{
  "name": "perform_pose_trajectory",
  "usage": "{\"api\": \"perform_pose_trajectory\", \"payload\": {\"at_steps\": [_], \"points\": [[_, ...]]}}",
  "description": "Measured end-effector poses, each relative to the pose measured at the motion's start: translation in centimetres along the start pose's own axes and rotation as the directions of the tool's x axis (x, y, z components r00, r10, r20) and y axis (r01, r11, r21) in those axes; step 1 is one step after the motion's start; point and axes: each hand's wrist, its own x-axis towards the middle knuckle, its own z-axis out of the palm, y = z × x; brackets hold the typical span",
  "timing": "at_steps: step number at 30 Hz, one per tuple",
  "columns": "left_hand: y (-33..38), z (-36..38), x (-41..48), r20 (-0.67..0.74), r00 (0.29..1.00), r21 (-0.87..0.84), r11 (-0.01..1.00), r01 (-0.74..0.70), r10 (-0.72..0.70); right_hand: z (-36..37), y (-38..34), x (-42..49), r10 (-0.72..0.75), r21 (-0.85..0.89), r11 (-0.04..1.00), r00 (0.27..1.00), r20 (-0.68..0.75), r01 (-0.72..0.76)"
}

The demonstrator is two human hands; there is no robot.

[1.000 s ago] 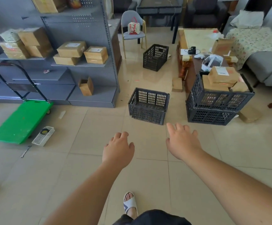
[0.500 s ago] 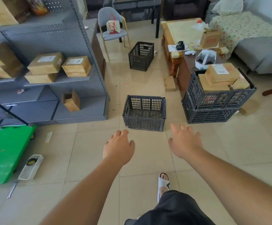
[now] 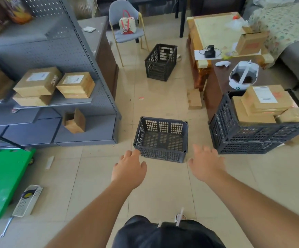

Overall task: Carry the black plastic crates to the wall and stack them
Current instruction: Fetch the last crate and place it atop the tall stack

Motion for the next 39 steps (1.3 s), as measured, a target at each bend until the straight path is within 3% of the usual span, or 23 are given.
{"api": "perform_pose_trajectory", "payload": {"at_steps": [9,15,24,31,39], "points": [[-0.8,-1.8,15.6,0.115,0.993,0.038,0.998,-0.041,0.037,-2.0,-3.4,13.3,0.122,-0.007,0.993,0.988,0.092,-0.122],[-1.2,-4.5,26.4,0.204,0.969,0.149,0.974,-0.168,0.136,-3.1,-7.3,21.2,0.313,0.166,0.920,0.920,0.236,-0.355],[0.9,-4.1,38.3,0.329,0.933,0.210,0.952,-0.222,0.145,-2.6,-7.4,32.3,0.363,0.193,0.885,0.887,0.285,-0.424],[1.6,1.8,46.3,0.409,0.912,0.224,0.964,-0.143,0.040,2.7,-5.1,42.6,0.337,0.182,0.884,0.856,0.392,-0.431],[-1.9,13.4,57.8,0.470,0.875,0.156,0.986,0.050,-0.119,14.1,-3.8,53.6,0.387,0.239,0.802,0.781,0.490,-0.548]]}}
